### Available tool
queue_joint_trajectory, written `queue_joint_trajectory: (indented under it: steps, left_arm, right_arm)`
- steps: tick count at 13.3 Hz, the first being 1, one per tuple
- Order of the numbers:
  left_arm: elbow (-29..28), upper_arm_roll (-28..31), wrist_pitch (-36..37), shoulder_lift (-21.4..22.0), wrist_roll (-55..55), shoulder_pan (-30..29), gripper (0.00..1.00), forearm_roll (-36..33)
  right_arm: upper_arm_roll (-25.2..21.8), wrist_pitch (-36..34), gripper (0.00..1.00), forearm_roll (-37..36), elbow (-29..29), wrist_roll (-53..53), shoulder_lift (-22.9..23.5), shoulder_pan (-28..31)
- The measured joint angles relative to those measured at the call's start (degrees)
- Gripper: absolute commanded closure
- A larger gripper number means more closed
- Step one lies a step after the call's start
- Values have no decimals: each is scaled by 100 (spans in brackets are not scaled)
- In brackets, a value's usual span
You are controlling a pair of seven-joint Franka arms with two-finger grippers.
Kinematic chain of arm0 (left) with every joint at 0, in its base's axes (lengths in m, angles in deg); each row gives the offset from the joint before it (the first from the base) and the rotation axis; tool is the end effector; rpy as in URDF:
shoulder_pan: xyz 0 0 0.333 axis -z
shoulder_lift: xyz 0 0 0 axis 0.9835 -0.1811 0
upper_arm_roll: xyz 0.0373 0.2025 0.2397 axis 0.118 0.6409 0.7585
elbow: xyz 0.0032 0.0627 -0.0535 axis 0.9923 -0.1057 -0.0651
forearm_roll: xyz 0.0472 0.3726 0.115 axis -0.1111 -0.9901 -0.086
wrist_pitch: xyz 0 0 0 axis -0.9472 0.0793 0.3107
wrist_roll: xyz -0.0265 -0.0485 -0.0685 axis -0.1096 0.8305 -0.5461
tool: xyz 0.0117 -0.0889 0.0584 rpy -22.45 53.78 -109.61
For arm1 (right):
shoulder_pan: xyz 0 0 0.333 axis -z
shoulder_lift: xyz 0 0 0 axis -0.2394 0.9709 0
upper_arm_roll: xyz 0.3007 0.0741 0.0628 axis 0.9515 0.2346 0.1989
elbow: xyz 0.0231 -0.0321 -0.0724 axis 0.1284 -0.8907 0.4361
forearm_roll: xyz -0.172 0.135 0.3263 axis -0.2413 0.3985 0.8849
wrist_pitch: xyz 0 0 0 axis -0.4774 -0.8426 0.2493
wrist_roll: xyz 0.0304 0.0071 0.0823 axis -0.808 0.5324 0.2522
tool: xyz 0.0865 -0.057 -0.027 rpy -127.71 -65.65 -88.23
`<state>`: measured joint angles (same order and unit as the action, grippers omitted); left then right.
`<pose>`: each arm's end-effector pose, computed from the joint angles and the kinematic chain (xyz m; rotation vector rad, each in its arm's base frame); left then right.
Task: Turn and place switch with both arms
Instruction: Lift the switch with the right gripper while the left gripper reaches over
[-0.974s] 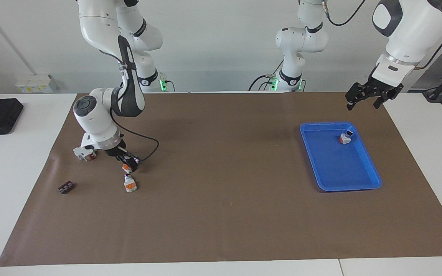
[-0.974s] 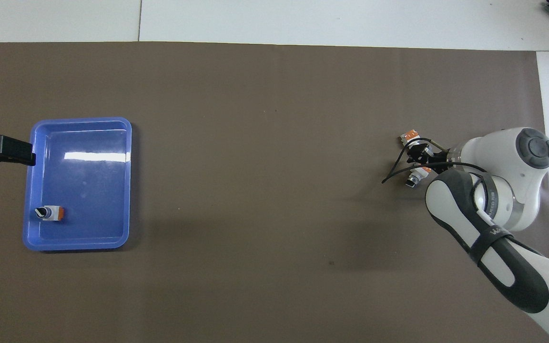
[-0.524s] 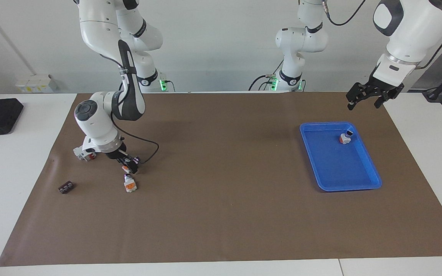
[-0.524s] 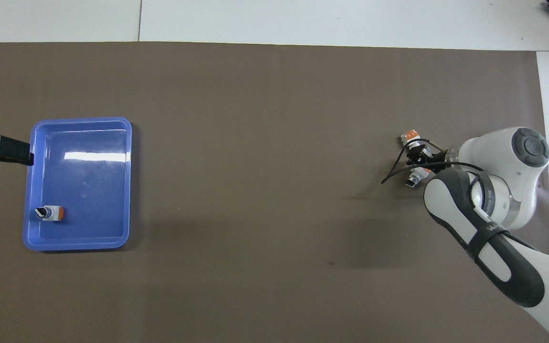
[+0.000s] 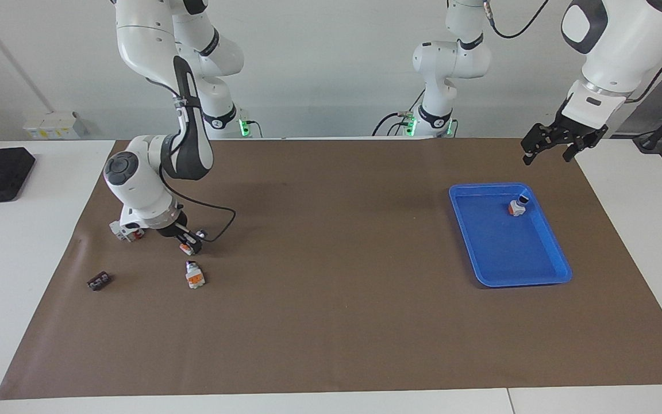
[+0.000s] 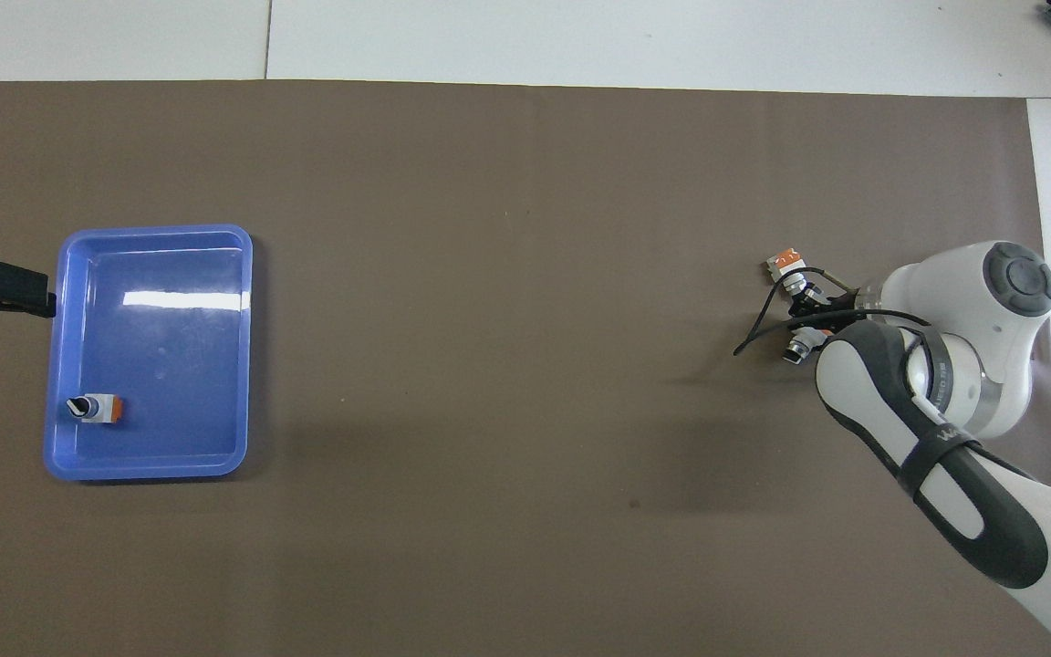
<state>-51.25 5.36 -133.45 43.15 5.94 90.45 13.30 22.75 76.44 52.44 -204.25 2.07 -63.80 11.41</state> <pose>0.5449 0.0061 0.6049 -3.1302 0.0018 0.0042 0.5846 -0.0032 0.3146 -2.7594 1.1000 0.1714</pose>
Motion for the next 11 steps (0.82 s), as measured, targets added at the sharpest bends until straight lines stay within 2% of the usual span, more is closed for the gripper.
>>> queue_joint_trajectory:
  steps: [1, 3, 5, 6, 9, 11]
  left_arm:
    - [-1, 0, 0, 0, 1, -1, 0, 20]
    - [-5, 31, -5, 2, 21, -28, 0, 333]
    - [-96, 40, -60, 16, 58, -217, 9, 970]
    - [-201, 42, -139, 39, 182, -293, 12, 1284]
    - [-387, 30, -262, 57, 1027, -309, 24, 2048]
    - [-435, 11, -300, 54, 1701, -294, 34, 2721]
  right_arm:
    - [2, -414, 100, 609, 264, -36, -10, -8]
    - [14, -1355, 100, 1315, 833, -580, -103, -21]
    - [213, -2012, 100, 1840, 1408, -1711, -234, -30]
    - [452, -2124, 100, 2103, 1696, -2345, -280, -43]
    - [1370, -1858, 100, 2571, 2243, -4102, -306, -127]
    - [1773, -1044, 100, 2905, 2282, -5099, -290, -421]
